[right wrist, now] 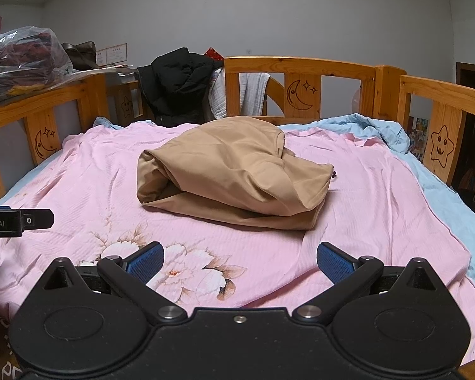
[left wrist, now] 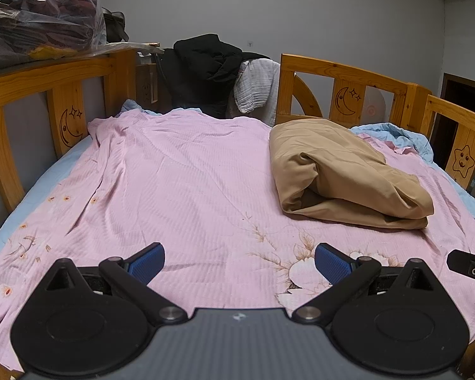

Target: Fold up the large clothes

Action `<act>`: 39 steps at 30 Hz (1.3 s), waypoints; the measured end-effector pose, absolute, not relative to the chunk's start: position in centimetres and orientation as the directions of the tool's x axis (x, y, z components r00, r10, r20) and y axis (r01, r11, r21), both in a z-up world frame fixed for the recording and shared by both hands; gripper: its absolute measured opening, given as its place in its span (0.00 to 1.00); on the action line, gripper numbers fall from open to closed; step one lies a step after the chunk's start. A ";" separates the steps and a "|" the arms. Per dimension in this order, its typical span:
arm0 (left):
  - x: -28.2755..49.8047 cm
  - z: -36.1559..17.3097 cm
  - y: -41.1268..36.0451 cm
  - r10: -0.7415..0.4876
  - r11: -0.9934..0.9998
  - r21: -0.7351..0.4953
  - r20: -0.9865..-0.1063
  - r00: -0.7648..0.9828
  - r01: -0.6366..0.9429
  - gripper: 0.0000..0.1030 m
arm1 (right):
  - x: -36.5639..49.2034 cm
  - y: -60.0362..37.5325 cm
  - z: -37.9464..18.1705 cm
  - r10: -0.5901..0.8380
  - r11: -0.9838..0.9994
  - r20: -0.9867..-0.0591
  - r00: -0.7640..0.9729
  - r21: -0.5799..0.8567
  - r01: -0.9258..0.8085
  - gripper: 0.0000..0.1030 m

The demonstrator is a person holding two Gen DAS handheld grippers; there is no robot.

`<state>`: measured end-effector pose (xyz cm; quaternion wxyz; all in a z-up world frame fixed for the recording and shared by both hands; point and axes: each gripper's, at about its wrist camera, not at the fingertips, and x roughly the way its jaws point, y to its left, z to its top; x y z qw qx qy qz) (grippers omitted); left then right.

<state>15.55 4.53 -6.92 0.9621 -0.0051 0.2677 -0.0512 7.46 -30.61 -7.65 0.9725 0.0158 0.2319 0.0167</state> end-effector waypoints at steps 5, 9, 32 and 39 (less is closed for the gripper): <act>15.6 -6.9 4.5 -0.101 0.995 -0.036 -0.516 0.851 0.097 0.99 | 7.5 -30.7 -7.6 0.040 0.999 -0.451 0.892 0.039 -0.025 0.99; 15.6 -6.9 4.5 -0.102 0.995 -0.036 -0.516 0.850 0.097 0.99 | 7.5 -30.6 -7.8 0.038 0.999 -0.452 0.891 0.040 -0.023 0.99; 15.7 -5.9 3.3 -0.072 0.988 0.084 -0.511 0.856 0.133 0.99 | 7.5 -30.6 -8.2 0.037 0.999 -0.460 0.887 0.042 -0.020 0.99; 15.5 -5.8 3.0 -0.081 0.986 0.085 -0.505 0.859 0.143 0.99 | 7.6 -30.6 -8.2 0.037 0.999 -0.462 0.886 0.043 -0.019 0.99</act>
